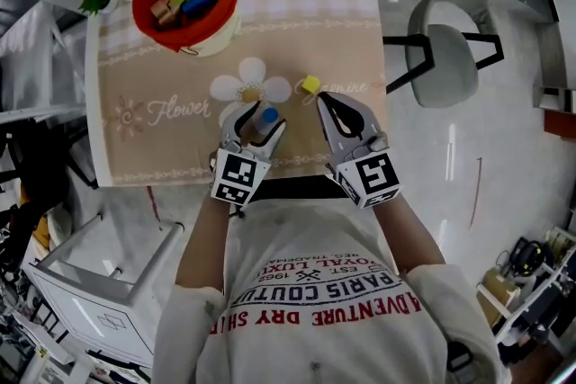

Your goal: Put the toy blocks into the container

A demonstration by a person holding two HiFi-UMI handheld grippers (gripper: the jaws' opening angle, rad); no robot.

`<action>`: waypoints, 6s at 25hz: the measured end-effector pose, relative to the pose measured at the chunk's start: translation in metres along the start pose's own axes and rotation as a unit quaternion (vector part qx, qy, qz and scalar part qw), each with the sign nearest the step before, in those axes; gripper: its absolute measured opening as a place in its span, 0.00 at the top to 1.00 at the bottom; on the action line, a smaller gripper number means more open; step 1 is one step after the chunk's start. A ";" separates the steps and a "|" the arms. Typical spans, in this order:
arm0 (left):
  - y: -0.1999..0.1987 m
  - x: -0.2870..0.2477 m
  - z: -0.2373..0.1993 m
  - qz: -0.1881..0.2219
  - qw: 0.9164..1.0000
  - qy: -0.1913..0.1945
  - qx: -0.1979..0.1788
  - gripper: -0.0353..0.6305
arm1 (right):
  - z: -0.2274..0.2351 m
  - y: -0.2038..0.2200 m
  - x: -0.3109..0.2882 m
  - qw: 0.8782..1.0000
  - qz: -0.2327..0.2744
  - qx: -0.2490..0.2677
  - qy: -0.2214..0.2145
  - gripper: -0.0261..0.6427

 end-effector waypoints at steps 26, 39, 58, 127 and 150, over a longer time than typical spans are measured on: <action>-0.084 0.060 -0.055 0.061 0.993 -0.064 -0.072 0.72 | -0.022 -0.057 -0.019 0.998 0.051 0.009 -0.023 0.96; -0.156 0.116 -0.162 0.149 0.978 -0.118 -0.088 0.72 | -0.059 -0.112 -0.061 0.996 0.083 0.027 -0.012 0.96; -0.139 0.084 -0.224 0.128 0.985 -0.107 -0.052 0.72 | -0.057 -0.109 -0.082 0.997 0.056 0.034 0.037 0.96; -0.084 -0.063 -0.007 -0.042 0.999 -0.025 -0.022 0.71 | 0.087 -0.034 0.017 1.000 0.003 0.016 -0.004 0.96; -0.164 0.077 -0.176 0.097 0.987 -0.104 -0.076 0.71 | -0.038 -0.099 -0.075 0.998 0.047 0.032 0.020 0.96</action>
Point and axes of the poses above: the fingertips, and each gripper's own axes: x backward along the fingers, z to its right, y out of its underside, the point moved 4 cm from there along x, backward along the fingers, and after that the axes turned 8 degrees about -x, right-handed, at the moved point
